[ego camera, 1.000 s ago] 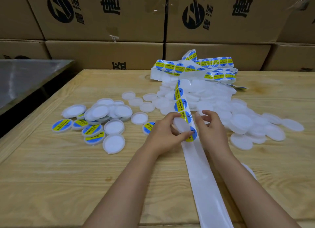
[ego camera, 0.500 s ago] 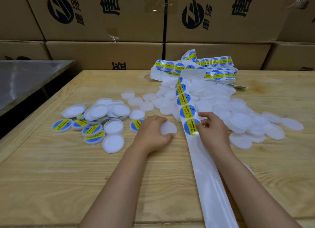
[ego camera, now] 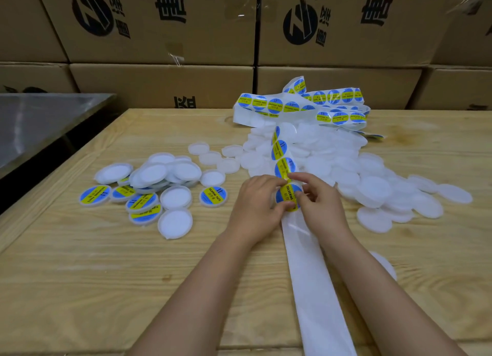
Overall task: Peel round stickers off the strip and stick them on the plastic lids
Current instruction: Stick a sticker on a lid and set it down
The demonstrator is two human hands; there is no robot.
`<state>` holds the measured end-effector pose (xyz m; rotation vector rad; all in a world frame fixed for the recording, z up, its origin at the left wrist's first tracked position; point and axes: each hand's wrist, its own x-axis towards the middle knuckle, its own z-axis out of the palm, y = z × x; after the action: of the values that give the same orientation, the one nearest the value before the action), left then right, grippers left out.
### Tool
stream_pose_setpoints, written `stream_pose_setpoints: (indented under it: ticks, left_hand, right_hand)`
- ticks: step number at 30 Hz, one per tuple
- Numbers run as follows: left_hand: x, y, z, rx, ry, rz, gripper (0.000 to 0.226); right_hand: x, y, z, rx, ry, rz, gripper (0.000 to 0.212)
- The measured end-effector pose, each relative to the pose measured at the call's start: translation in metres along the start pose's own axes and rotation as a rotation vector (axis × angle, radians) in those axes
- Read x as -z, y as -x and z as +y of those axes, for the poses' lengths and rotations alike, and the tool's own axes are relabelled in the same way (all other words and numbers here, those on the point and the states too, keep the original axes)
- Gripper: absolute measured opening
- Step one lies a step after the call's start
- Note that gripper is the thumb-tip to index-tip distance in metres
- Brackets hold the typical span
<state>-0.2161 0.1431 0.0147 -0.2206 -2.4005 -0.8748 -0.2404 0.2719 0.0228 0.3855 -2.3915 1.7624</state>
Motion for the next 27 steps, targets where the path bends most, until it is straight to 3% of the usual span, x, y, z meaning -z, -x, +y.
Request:
stream_pose_setpoints:
  ticks: [4,8,11,16,19,21,24,27]
  left_hand:
    - [0.002,-0.001,0.004,-0.030,-0.017,0.060,0.026]
    - [0.002,0.000,0.004,-0.086,-0.060,0.076,0.017]
    - [0.000,0.000,0.001,-0.015,0.002,0.032,0.012]
    - [0.003,0.003,0.000,0.009,0.074,-0.088,0.005]
    - [0.006,0.004,0.004,-0.027,0.029,-0.216,0.010]
    - [0.007,0.004,0.005,-0.075,-0.064,-0.285,0.006]
    - [0.008,0.003,0.006,-0.075,-0.105,-0.335,0.007]
    - [0.009,0.004,0.005,-0.037,-0.008,-0.312,0.006]
  right_hand:
    - [-0.001,0.000,0.001,-0.005,0.025,-0.014,0.048]
    - [-0.004,0.000,0.002,-0.053,-0.041,-0.033,0.030]
    - [-0.005,0.000,0.000,-0.091,-0.059,-0.022,0.021]
    - [-0.002,-0.001,-0.002,-0.181,-0.085,0.010,0.038]
    - [0.001,0.000,-0.007,-0.230,0.036,0.020,0.051]
    - [0.001,0.001,-0.008,-0.097,0.132,0.098,0.057]
    - [0.002,0.004,-0.014,0.173,0.124,0.251,0.041]
    - [0.001,0.003,-0.013,0.025,-0.083,0.198,0.033]
